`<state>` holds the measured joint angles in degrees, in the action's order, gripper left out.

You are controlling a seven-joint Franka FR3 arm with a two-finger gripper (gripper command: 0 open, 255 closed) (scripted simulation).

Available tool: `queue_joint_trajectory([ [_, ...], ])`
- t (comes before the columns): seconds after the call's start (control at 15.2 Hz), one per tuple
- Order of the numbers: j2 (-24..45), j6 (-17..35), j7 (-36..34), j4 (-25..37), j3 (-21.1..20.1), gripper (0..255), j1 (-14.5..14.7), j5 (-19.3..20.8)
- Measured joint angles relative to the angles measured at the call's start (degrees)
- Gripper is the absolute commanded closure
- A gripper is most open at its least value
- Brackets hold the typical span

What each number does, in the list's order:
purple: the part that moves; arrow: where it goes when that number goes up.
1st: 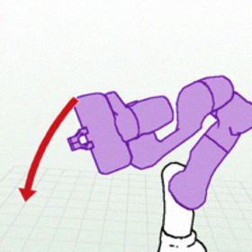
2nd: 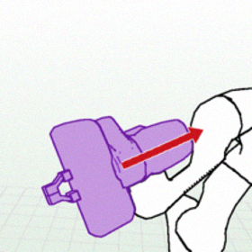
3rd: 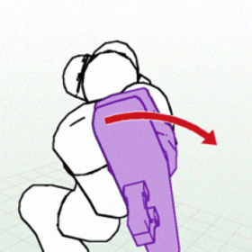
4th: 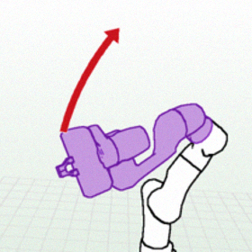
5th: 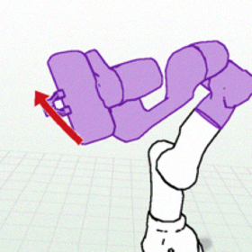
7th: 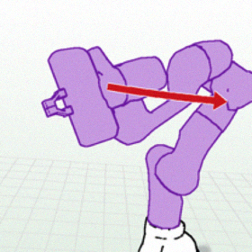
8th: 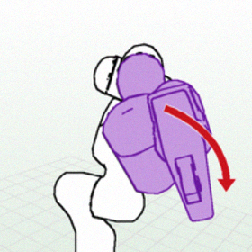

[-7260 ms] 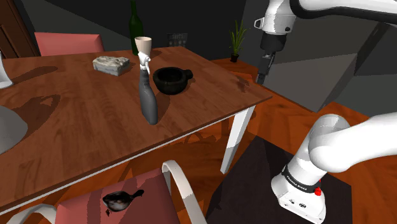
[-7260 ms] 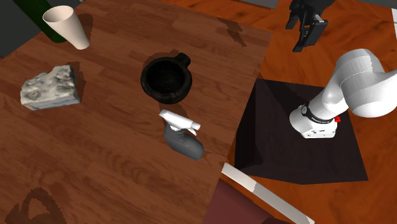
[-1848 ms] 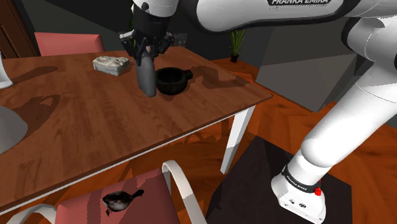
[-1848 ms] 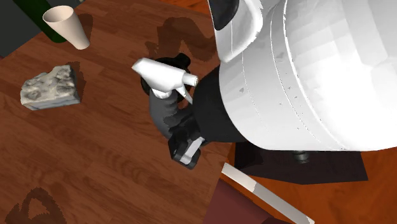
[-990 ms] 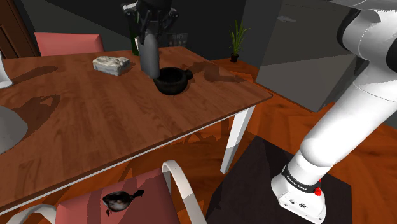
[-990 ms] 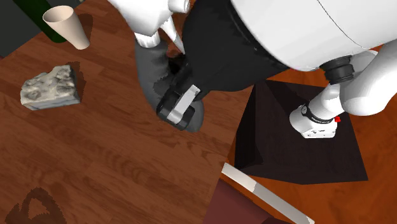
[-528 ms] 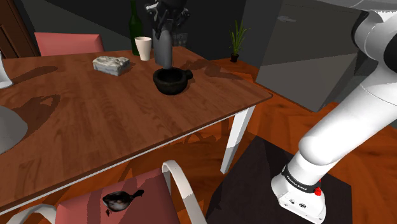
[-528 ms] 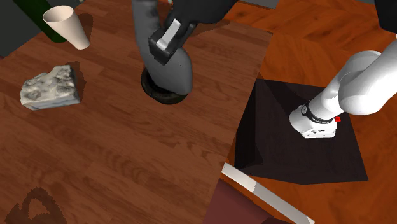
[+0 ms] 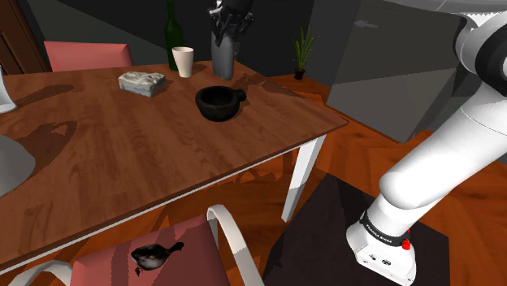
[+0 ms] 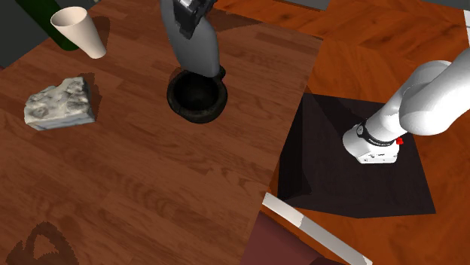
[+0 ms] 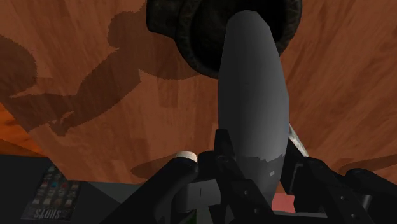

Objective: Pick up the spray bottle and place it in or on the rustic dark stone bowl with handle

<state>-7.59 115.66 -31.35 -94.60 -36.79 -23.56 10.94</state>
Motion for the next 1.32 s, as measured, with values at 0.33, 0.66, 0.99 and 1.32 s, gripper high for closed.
queue_joint_trajectory([
  [0.33, -0.6, 3.7, 0.3, -4.1, 0.6, 255, -0.2, -0.4],
  [0.66, -1.5, 7.7, -0.2, -8.8, 0.9, 255, -0.2, -0.6],
  [0.99, -1.7, 9.2, -0.5, -10.5, 0.9, 255, -0.2, -0.6],
  [1.32, -1.7, 9.2, -0.5, -10.5, 0.9, 0, -0.2, -0.6],
])
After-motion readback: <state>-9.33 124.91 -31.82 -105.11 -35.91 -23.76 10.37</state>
